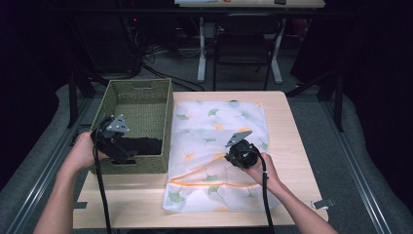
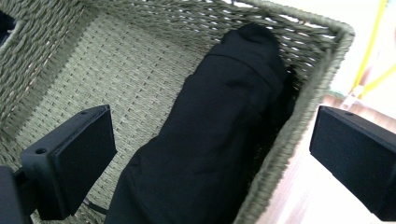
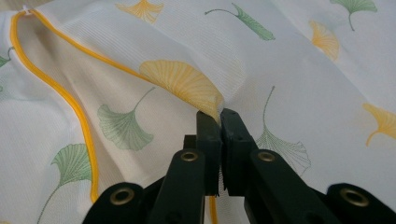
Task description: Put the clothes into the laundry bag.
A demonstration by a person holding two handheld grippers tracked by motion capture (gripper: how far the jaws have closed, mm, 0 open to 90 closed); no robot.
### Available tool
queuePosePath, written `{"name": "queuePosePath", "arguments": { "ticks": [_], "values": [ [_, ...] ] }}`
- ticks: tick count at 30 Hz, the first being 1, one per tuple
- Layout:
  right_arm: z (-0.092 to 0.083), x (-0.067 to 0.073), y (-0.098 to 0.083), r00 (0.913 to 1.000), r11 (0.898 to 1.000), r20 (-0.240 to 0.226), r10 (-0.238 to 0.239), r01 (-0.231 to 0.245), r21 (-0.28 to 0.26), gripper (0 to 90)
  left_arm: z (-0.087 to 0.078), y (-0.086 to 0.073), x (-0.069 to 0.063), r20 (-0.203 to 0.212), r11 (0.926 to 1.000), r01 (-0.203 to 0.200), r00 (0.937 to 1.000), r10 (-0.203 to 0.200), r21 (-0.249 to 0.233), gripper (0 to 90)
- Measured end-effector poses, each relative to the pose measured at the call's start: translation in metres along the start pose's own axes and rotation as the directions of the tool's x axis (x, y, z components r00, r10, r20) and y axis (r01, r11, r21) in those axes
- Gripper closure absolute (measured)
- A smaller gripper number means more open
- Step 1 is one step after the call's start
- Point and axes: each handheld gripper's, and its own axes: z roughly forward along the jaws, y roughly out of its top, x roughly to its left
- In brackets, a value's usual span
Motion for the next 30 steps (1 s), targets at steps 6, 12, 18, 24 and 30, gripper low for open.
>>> {"name": "queuePosePath", "arguments": {
  "ticks": [6,12,18,24,30],
  "values": [
    [0.000,-0.001,0.000,1.0000,1.000,-0.005,-0.005,0.005,-0.002,87.4,0.013,-0.003,0.016,0.059,0.9992,0.000,0.9983,-0.002,0.040,1.0],
    [0.000,-0.001,0.000,1.0000,1.000,-0.006,-0.008,0.008,-0.006,87.4,0.031,0.002,0.035,0.112,0.9967,-0.003,0.9936,-0.006,0.081,2.5],
    [-0.001,-0.002,-0.001,1.0000,1.000,-0.008,-0.003,0.002,-0.007,87.4,0.046,0.000,0.047,0.154,0.9897,-0.007,0.9880,-0.015,0.143,4.1],
    [0.000,-0.003,-0.002,0.9999,1.000,-0.011,-0.005,0.005,-0.006,87.3,0.060,-0.003,0.051,0.185,0.9792,-0.023,0.9825,-0.015,0.201,4.6],
    [-0.001,-0.003,-0.002,0.9999,1.000,-0.012,-0.001,0.001,-0.004,87.3,0.078,-0.005,0.049,0.235,0.9691,-0.034,0.9717,-0.025,0.244,8.6]
  ]
}}
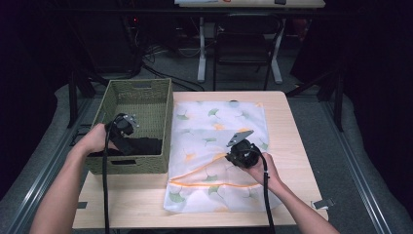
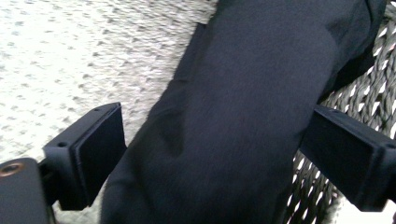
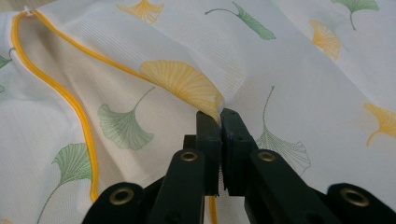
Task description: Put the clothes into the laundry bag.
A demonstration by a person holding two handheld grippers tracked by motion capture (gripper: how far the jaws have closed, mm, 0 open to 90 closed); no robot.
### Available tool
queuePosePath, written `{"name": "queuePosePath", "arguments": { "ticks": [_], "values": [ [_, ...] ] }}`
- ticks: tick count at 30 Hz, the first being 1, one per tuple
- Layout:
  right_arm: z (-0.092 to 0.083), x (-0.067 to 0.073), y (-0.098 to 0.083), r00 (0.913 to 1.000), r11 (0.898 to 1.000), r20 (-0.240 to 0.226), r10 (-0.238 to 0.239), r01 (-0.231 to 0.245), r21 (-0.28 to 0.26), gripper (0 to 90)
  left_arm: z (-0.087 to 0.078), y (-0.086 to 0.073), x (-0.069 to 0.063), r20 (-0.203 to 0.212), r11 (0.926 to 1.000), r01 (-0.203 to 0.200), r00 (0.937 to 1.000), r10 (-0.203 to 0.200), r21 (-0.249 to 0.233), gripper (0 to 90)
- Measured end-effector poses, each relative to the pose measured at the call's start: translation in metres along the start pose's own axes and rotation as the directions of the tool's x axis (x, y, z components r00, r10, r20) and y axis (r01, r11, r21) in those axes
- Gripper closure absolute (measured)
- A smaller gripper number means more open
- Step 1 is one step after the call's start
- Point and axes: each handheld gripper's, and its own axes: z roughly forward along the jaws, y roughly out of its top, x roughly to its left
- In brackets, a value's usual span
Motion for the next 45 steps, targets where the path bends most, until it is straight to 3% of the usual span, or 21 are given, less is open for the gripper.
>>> {"name": "queuePosePath", "arguments": {
  "ticks": [1,3,11,17,23,28,45],
  "values": [
    [0.000,0.000,0.000,1.0000,1.000,0.001,-0.003,0.003,0.001,87.3,0.003,0.001,0.000,-0.003,0.9998,-0.007,1.0000,0.007,0.016,10.3],
    [0.000,0.000,0.000,1.0000,1.000,-0.001,-0.004,0.004,0.004,87.2,0.005,0.001,0.001,0.030,1.0000,-0.004,0.9995,0.004,0.007,14.7],
    [0.001,0.001,0.000,1.0000,1.000,-0.002,-0.003,0.003,0.006,87.1,0.014,0.000,0.003,0.041,0.9996,-0.013,0.9991,0.012,0.026,27.2],
    [0.000,0.001,0.000,1.0000,1.000,0.002,-0.002,0.002,0.005,87.0,0.018,-0.003,0.004,0.071,0.9997,-0.006,0.9975,0.004,0.025,47.3],
    [0.001,0.001,0.000,1.0000,1.000,0.004,-0.007,0.007,0.003,87.0,0.011,-0.008,0.003,0.083,1.0000,-0.006,0.9965,0.006,0.002,64.2],
    [0.000,0.002,0.001,1.0000,1.000,0.005,-0.006,0.006,0.002,87.0,0.005,-0.006,0.000,0.056,0.9997,-0.024,0.9982,0.024,0.004,66.6],
    [-0.001,0.002,0.000,0.9999,1.000,0.011,0.002,-0.002,0.003,87.0,-0.019,-0.005,-0.004,0.010,0.9994,-0.015,0.9998,0.015,-0.031,67.5]
  ]
}}
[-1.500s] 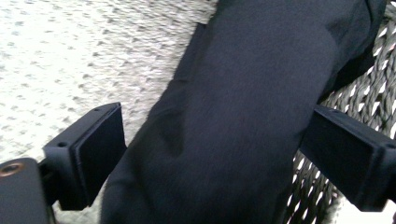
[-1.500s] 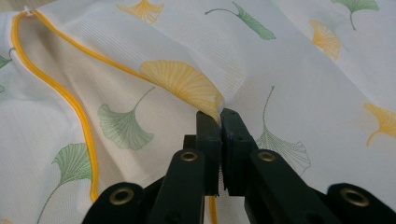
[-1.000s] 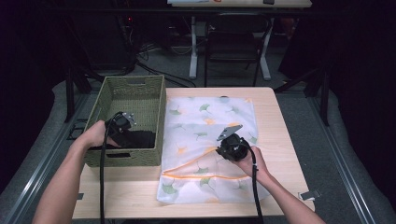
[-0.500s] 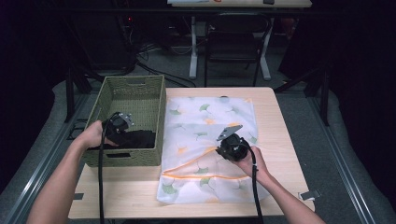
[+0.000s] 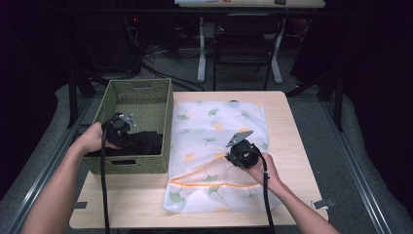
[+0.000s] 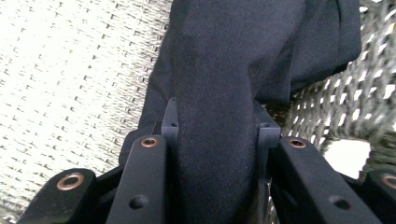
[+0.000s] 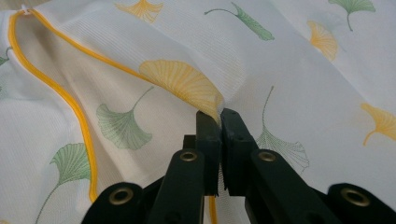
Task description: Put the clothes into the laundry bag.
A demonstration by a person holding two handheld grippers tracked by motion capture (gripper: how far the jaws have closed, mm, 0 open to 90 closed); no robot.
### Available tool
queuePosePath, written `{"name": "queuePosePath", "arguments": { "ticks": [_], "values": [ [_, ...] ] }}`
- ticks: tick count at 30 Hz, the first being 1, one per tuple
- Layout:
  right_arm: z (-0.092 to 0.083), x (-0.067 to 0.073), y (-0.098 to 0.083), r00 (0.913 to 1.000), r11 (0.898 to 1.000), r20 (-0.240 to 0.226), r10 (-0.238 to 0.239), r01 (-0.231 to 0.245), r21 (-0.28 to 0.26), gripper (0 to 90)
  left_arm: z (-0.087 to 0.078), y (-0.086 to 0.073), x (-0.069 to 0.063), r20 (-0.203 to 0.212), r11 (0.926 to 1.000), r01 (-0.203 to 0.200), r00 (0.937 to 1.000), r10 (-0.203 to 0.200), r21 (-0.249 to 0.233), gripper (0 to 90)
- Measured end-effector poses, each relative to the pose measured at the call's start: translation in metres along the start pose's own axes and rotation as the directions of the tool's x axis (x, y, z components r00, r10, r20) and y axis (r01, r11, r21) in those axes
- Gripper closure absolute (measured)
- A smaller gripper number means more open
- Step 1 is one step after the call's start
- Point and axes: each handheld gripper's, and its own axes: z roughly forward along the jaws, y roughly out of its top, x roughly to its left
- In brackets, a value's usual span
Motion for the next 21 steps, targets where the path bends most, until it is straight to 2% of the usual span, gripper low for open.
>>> {"name": "queuePosePath", "arguments": {
  "ticks": [3,8,17,21],
  "values": [
    [0.000,0.000,0.000,1.0000,1.000,0.000,0.001,-0.001,0.002,86.9,-0.008,0.004,-0.004,-0.033,1.0000,-0.005,0.9994,0.005,-0.004,67.6],
    [0.001,0.000,0.000,1.0000,1.000,0.003,-0.005,0.005,0.002,86.9,-0.015,0.006,-0.004,-0.053,0.9999,-0.013,0.9985,0.013,-0.009,67.7],
    [0.000,-0.001,0.000,1.0000,1.000,0.004,-0.007,0.007,-0.002,86.9,-0.030,0.010,-0.006,-0.081,0.9992,0.012,0.9966,-0.015,-0.037,68.0],
    [0.000,0.000,0.000,1.0000,1.000,0.004,0.003,-0.003,0.000,86.9,-0.039,0.014,-0.008,-0.102,0.9995,0.008,0.9947,-0.011,-0.032,68.0]
  ]
}}
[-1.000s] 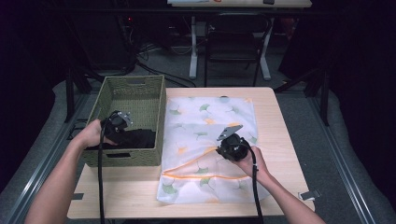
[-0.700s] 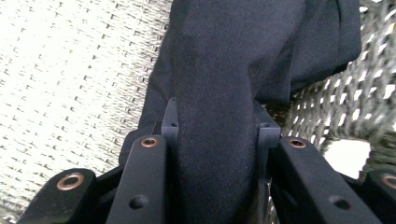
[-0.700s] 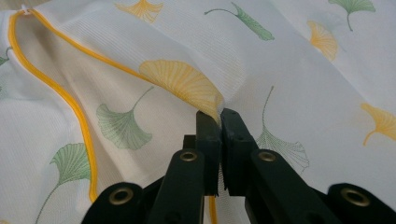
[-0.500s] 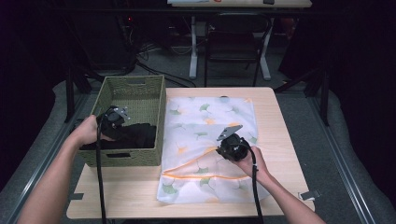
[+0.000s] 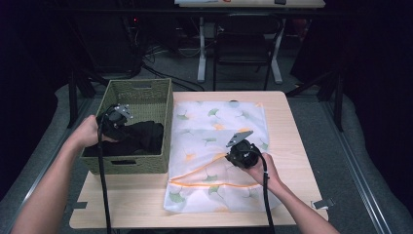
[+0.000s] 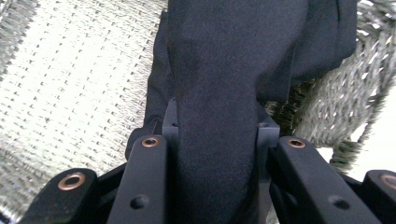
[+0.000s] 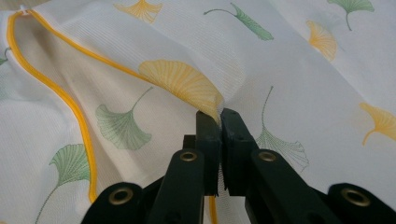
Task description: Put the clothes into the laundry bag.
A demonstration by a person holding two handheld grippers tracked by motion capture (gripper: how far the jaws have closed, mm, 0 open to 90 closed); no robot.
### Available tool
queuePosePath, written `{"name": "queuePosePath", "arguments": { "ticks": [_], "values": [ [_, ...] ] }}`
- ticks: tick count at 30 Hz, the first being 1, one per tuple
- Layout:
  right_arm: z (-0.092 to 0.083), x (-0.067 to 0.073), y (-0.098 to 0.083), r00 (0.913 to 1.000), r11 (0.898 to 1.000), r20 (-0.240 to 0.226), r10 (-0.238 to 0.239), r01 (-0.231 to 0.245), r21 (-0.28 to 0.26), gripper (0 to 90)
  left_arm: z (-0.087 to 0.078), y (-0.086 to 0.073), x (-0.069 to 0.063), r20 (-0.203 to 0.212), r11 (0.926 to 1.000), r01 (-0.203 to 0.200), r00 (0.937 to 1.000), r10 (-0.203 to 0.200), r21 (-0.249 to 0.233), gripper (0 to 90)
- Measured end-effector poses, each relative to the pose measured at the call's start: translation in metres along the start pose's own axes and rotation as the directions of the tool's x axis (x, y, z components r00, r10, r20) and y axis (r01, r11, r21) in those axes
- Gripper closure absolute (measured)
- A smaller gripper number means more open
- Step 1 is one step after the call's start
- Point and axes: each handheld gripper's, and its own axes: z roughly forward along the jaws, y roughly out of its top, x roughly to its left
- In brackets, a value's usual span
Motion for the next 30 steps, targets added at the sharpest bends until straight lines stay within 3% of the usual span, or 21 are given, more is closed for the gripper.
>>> {"name": "queuePosePath", "arguments": {
  "ticks": [15,20,30],
  "values": [
    [0.000,0.000,0.000,1.0000,1.000,-0.002,-0.004,0.004,0.000,86.9,-0.044,0.016,-0.005,-0.074,0.9999,0.007,0.9972,-0.008,-0.007,68.0],
    [0.000,-0.001,0.000,1.0000,1.000,-0.001,-0.009,0.009,-0.003,86.9,-0.055,0.022,-0.008,-0.094,0.9993,0.039,0.9948,-0.039,-0.002,68.0],
    [0.001,0.000,0.000,1.0000,1.000,-0.002,-0.002,0.002,0.000,87.0,-0.074,0.033,-0.020,-0.132,0.9981,0.055,0.9900,-0.051,0.028,68.3]
  ]
}}
